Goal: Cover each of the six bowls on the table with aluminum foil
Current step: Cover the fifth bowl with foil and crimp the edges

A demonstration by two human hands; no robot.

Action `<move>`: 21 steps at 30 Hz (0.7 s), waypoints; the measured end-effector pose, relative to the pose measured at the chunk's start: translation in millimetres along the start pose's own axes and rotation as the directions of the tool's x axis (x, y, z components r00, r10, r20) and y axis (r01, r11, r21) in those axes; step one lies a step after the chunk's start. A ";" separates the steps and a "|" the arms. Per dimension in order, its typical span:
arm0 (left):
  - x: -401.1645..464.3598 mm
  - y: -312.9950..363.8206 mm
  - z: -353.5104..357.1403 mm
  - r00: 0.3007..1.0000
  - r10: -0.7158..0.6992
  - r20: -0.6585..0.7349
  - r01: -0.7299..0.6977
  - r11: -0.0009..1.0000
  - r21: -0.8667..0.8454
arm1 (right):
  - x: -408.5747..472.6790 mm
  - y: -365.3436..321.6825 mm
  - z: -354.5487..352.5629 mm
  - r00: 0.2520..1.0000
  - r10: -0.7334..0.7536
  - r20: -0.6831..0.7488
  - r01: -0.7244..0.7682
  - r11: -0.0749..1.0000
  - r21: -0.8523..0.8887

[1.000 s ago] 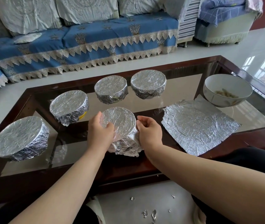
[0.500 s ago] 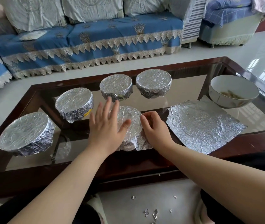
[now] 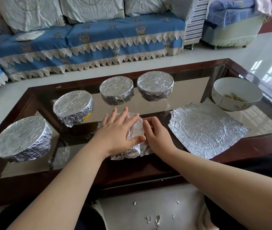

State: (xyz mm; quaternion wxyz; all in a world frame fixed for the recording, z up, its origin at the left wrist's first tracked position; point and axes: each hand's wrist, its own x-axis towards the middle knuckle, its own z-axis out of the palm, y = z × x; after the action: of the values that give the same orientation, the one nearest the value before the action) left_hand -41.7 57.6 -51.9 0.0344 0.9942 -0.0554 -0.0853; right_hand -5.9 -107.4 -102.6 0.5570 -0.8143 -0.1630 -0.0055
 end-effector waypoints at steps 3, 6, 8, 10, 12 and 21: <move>-1.3 0.6 3.2 1.000 -0.005 0.004 0.005 1.000 0.014 | -0.8 2.8 -0.7 1.000 -0.009 0.009 0.009 0.999 0.053; -2.7 0.8 5.4 1.000 0.002 -0.013 -0.002 1.000 0.011 | -1.2 7.8 0.6 0.999 -0.052 -0.013 0.052 0.997 0.063; -3.2 0.2 6.7 1.000 0.008 -0.026 -0.008 1.000 0.010 | -2.0 8.9 1.6 0.999 -0.029 -0.012 0.030 0.996 0.080; -3.6 0.0 7.5 0.999 0.009 -0.031 -0.009 1.000 0.005 | -2.8 7.6 2.0 0.999 0.026 -0.030 -0.022 0.991 0.134; -4.2 0.5 7.4 0.999 0.008 -0.034 -0.008 1.000 0.003 | -3.7 6.3 2.7 0.996 0.082 -0.038 -0.072 0.975 0.212; -5.1 2.4 6.3 0.999 -0.008 -0.041 0.008 1.000 0.003 | -2.5 0.2 4.3 0.978 0.201 -0.053 -0.175 0.934 0.310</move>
State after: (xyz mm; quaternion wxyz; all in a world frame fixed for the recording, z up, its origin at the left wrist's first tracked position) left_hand -48.1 55.4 -57.0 0.0339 0.9960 -0.0507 -0.0647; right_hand -8.9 -104.2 -104.8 0.6800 -0.7298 -0.0597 0.0387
